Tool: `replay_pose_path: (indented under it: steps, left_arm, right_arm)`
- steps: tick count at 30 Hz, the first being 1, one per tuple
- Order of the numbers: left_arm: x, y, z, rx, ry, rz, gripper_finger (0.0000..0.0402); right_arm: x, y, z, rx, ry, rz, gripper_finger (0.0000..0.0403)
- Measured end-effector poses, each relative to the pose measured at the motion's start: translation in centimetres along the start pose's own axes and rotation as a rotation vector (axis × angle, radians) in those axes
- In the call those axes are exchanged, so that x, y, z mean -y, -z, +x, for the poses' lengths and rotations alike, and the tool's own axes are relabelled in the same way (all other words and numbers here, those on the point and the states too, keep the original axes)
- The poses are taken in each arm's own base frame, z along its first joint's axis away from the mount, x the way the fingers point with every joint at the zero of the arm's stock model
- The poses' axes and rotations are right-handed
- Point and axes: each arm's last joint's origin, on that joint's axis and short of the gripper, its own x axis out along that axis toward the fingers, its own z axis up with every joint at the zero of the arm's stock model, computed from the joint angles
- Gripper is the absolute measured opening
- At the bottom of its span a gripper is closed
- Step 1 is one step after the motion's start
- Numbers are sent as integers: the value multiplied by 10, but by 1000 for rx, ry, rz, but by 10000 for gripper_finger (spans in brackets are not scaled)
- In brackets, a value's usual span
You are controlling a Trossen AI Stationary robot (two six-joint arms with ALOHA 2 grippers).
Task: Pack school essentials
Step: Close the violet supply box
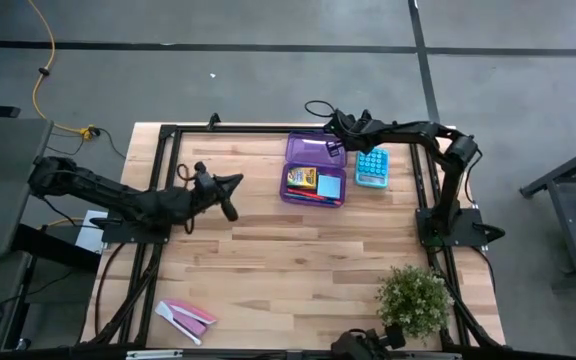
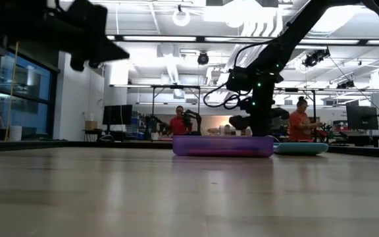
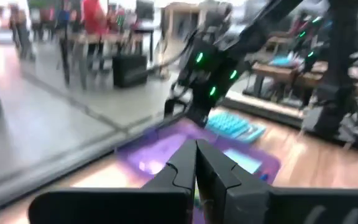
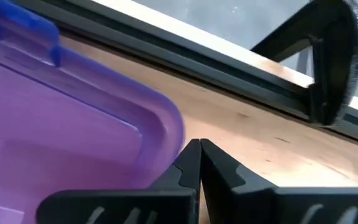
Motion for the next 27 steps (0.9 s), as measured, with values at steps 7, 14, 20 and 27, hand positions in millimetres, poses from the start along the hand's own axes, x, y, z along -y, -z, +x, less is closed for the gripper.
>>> replay_pose_path:
  steps: [7, 14, 20, 27]
  left_arm:
    - [-14, 23, 39, -343, -42, -75, 0]
    - [-17, 52, 70, -558, -98, -55, 0]
    - [-10, 70, 91, -647, -94, -42, 0]
    - [1, 87, 114, -692, -61, -39, 0]
  right_arm:
    - [0, 0, 0, -11, -23, -1, 0]
    - [-1, 3, 11, -37, -23, -1, 0]
    - [0, 0, 16, -15, -23, 17, 0]
    - [0, -1, 17, -24, -75, 22, 0]
